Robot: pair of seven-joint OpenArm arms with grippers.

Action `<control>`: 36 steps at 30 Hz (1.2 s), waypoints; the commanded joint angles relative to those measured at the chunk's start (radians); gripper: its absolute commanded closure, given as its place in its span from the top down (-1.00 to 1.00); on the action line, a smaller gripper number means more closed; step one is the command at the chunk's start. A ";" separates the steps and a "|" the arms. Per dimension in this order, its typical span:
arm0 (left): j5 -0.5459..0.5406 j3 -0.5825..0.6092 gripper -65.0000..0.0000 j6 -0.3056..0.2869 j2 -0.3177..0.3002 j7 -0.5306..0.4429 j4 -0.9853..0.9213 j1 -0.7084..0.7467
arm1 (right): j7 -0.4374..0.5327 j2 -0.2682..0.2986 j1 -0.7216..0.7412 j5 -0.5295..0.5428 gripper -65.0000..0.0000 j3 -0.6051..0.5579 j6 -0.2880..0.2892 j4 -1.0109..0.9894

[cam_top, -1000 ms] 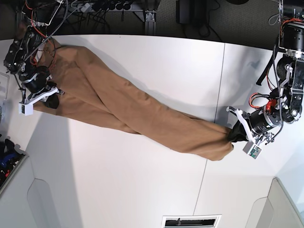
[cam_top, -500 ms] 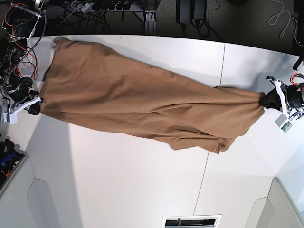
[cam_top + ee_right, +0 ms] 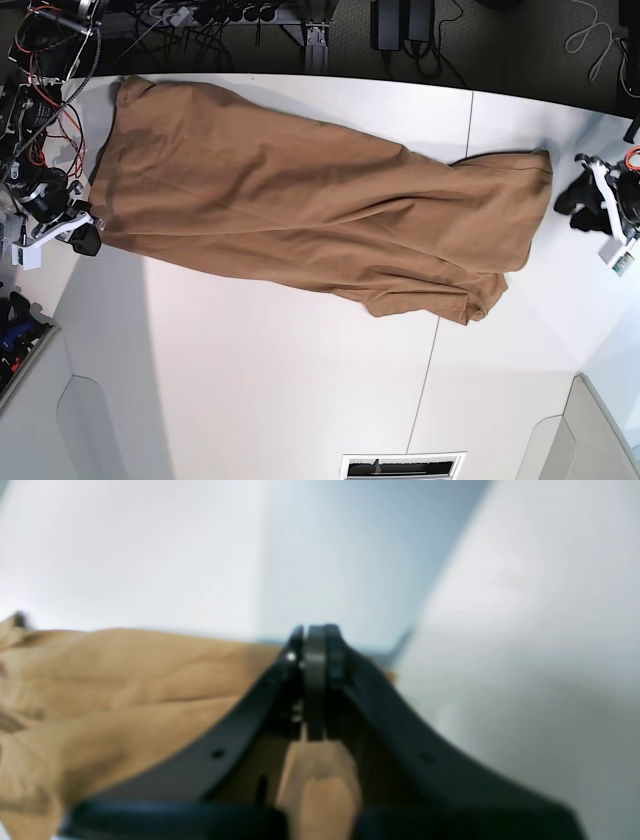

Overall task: Layout the t-shirt on the table in an organized manner, then fold the t-shirt properly
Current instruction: 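Grasp the shirt hem with the left gripper and drag it outward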

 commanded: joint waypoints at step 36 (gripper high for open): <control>0.683 0.822 -1.00 0.259 0.431 -0.533 -0.790 -0.752 | -0.071 -0.148 -0.046 -0.005 -1.00 0.003 0.019 0.024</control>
